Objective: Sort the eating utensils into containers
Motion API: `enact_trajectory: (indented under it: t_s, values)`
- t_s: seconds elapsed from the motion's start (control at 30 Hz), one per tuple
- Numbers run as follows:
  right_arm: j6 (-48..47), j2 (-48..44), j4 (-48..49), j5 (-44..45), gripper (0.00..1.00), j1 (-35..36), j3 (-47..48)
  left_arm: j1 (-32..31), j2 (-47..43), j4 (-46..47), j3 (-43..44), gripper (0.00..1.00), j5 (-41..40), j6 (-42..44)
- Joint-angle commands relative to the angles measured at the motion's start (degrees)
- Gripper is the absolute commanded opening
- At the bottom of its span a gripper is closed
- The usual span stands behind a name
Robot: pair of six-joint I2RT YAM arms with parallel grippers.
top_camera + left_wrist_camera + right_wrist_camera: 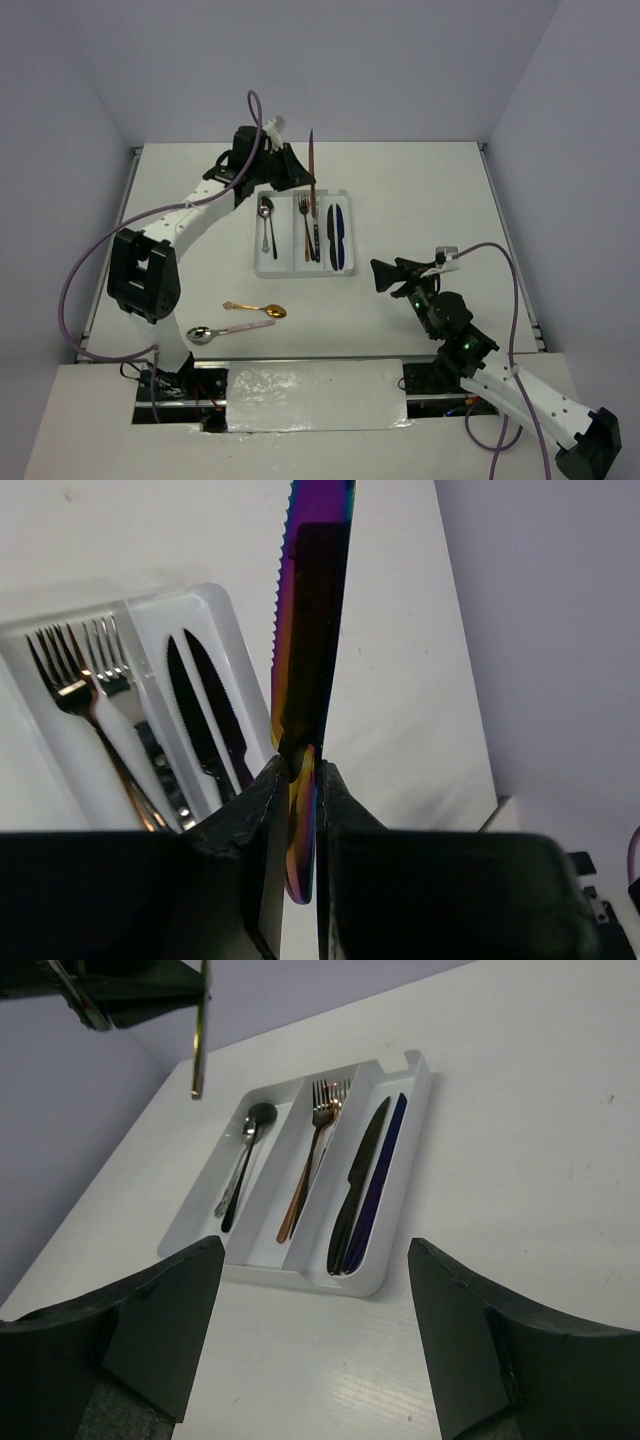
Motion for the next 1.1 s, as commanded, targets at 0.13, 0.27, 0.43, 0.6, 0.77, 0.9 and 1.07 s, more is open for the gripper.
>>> enact_trajectory:
  t_s: [0.13,0.27,0.43,0.6,0.77,0.9,1.07]
  values:
    - [0.7,-3.97,-2.18,3.16,0.82,0.02,1.98,-7.69,1.69,9.68,-4.57,0.0,-13.93,-13.69]
    - [0.7,-3.54,-1.3,3.43,0.82,0.02,1.54,-11.55,5.21,9.15,-2.73,0.0,-18.5,-12.9]
    - [0.44,-1.34,-0.6,3.25,0.82,0.02,1.89,-13.67,7.94,6.34,-0.7,0.0,-22.82,-12.19]
    - [0.17,0.24,0.46,3.43,0.82,0.02,1.8,-15.34,8.47,6.95,-4.3,0.0,-26.69,-12.28]
    - [0.09,0.07,0.73,3.17,0.82,0.02,1.62,-15.52,10.05,8.53,-6.33,0.0,-25.11,-13.33]
    - [0.17,-0.1,0.64,3.34,0.82,0.1,1.62,-16.84,12.94,4.94,-3.35,0.0,-27.03,-12.19]
    - [0.09,-0.46,0.73,2.99,0.82,0.02,1.36,-17.28,15.58,3.44,-1.5,0.04,-26.25,-11.93]
